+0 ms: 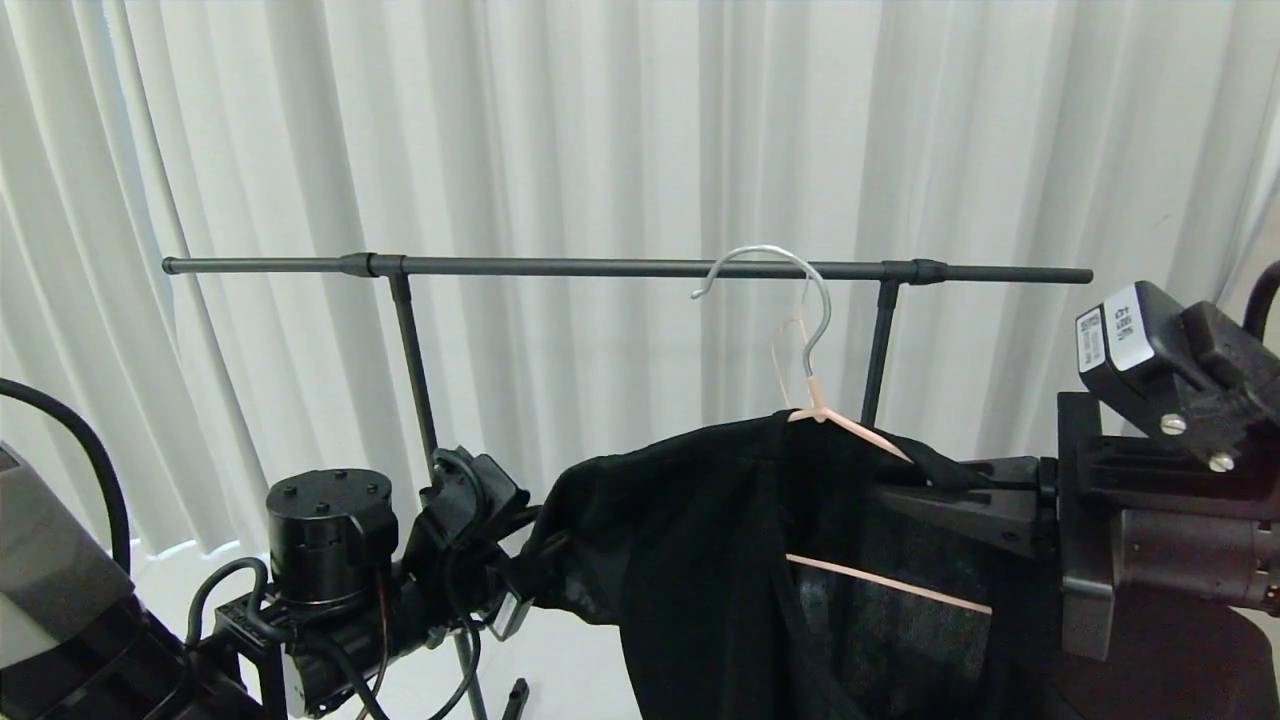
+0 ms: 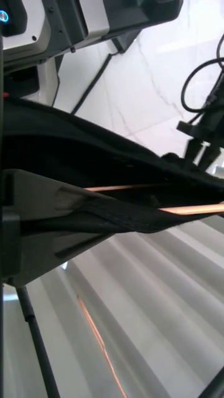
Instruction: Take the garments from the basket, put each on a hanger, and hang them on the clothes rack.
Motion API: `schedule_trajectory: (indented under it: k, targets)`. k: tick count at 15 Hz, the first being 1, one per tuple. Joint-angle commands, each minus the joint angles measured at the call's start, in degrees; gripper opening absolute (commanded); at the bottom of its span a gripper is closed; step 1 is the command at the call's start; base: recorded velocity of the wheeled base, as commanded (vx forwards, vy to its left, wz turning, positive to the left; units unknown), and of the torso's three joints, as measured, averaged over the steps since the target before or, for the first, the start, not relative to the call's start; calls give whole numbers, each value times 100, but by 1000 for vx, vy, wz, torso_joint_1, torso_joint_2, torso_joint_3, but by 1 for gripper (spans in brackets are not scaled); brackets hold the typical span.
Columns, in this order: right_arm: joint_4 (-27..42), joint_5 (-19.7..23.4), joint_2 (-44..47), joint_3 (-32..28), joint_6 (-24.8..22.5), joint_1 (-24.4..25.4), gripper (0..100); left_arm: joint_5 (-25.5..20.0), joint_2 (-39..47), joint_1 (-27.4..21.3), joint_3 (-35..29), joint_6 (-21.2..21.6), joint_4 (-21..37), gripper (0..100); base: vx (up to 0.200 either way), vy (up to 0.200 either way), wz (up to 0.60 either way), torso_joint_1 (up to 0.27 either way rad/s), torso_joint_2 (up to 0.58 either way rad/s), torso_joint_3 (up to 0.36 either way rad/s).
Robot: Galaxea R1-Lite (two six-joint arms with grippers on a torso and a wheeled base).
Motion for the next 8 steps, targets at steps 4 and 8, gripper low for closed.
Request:
schedule_trajectory:
  k: [4,8]
  targets:
    - [-3,-23,-1,50,21,-14,0,1,40,667,8,14,-12,0,0,0,0,0,0,0]
    - [-56,-23,16,50,38,-14,0,27,32,1054,149,23,-21,0,0,0,0,0,0,0]
